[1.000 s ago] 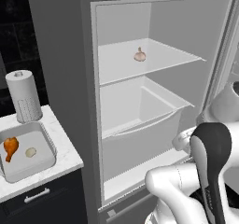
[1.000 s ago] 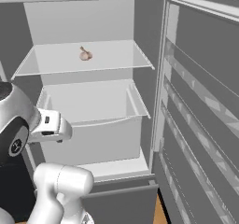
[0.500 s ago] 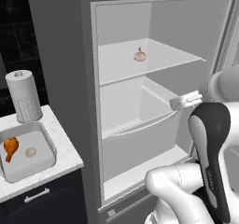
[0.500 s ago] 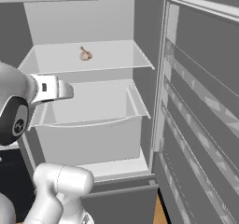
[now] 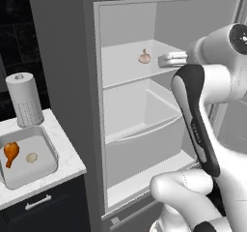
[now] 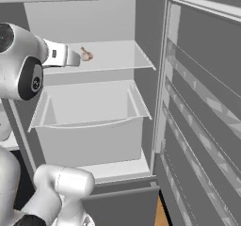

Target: Place one garlic and one chicken drumstick in each tupperware on the nearby counter, to pack two identical lunches.

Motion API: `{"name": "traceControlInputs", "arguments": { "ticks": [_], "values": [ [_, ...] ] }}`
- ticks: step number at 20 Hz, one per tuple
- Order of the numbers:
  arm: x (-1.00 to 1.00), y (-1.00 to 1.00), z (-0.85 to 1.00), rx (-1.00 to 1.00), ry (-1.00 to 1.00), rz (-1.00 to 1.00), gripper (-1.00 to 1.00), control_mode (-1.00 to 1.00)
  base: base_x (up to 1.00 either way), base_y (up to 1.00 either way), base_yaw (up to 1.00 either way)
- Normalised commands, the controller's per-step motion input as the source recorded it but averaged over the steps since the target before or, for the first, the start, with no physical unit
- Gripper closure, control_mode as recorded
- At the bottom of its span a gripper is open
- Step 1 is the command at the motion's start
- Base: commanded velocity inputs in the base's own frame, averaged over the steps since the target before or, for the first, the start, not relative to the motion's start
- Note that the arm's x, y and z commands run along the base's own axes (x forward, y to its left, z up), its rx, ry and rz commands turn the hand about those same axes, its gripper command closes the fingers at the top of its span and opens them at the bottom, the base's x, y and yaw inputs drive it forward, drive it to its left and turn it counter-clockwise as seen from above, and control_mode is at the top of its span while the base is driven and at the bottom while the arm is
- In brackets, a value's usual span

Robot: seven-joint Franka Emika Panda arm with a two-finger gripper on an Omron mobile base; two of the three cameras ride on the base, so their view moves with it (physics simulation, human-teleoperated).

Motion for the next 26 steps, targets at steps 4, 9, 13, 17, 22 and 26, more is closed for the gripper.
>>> {"name": "traceControlInputs", "arguments": {
  "ticks": [4,9,13,17,22,26],
  "values": [
    [1.0,0.0,-0.1,0.04,0.16,0.0,-1.0,-1.0,0.0,0.0,0.0],
    [0.99,0.0,-0.58,0.0,0.12,0.04,-1.0,-1.0,0.0,0.0,0.0],
    [1.0,0.02,-0.55,0.0,0.0,0.14,-1.0,-1.0,0.0,0.0,0.0],
    [0.86,0.05,-0.06,0.0,0.0,0.13,-1.0,-1.0,0.0,0.0,0.0],
    [0.7,0.11,0.07,-0.01,0.02,0.0,-1.0,-1.0,0.0,0.0,0.0],
    [0.63,0.1,0.01,-0.02,0.05,0.0,-1.0,-1.0,0.0,0.0,0.0]
  ]
}}
